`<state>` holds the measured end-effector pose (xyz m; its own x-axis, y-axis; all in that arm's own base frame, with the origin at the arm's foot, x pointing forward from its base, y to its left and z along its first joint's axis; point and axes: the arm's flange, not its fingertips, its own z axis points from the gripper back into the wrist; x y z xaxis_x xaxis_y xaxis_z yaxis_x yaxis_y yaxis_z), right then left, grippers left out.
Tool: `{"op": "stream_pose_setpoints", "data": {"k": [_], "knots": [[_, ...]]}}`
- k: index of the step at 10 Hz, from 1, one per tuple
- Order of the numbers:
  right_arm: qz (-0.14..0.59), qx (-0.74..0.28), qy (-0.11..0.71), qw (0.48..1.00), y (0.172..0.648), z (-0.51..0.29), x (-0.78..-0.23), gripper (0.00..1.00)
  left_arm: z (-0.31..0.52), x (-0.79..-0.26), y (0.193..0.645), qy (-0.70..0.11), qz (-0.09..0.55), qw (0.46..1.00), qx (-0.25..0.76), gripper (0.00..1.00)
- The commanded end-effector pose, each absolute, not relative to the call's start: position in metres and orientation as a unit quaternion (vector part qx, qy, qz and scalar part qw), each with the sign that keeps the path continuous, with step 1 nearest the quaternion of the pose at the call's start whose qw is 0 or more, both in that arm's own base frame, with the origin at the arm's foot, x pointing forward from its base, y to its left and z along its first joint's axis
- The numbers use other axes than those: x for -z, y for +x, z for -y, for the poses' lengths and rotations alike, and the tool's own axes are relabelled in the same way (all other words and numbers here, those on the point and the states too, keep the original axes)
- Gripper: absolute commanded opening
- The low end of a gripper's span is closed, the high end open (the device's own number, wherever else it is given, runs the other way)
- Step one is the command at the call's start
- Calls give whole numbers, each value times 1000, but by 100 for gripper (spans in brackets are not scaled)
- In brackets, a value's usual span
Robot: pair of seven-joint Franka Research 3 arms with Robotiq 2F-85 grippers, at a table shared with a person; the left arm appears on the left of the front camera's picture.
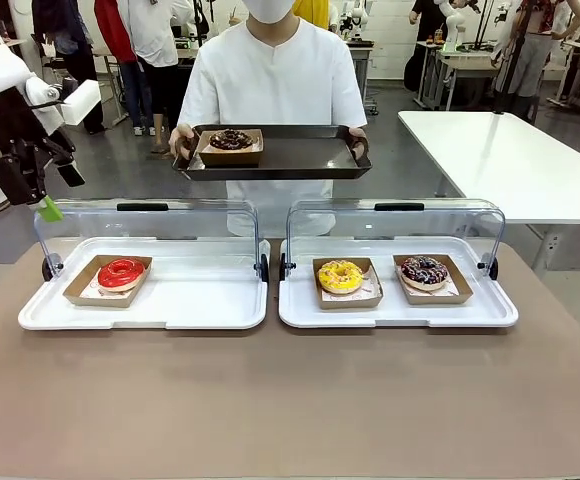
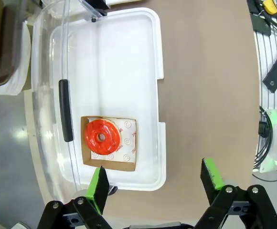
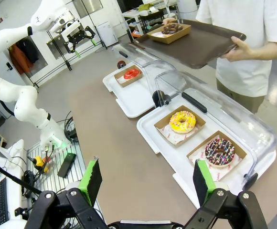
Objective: Provide the desired donut to the person.
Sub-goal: Pick up and lift the Paper togo box containing the Donut pointed at by the person.
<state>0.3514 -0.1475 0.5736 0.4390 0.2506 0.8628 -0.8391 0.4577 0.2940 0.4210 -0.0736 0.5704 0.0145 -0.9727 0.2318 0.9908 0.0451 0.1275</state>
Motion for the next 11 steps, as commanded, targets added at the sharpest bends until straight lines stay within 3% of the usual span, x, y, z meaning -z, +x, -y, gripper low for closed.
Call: {"op": "stream_pose_setpoints", "data": {"k": [1, 3, 4, 6, 7, 8, 10, 11], "knots": [[397, -360, 383, 753, 352, 147, -573, 100, 73, -571, 422, -34, 129, 713, 689, 100], [397, -360, 383, 753, 352, 147, -573, 100, 73, -570, 421, -35, 129, 711, 690, 100], [397, -360, 383, 753, 352, 147, -573, 100, 51, -571, 437, -133, 161, 714, 668, 100], [397, -360, 383, 753, 352, 147, -573, 100, 1, -547, 431, -210, 237, 706, 633, 100], [397, -360, 383, 753, 352, 147, -573, 100, -22, -549, 455, -314, 232, 678, 623, 100], [397, -360, 383, 753, 352, 147, -573, 100, -47, -546, 448, -381, 266, 642, 610, 100], [397, -360, 383, 753, 352, 147, -573, 100, -91, -532, 426, -376, 361, 638, 566, 100], [397, -360, 383, 753, 352, 147, -573, 100, -110, -527, 429, -384, 366, 648, 547, 100]]}}
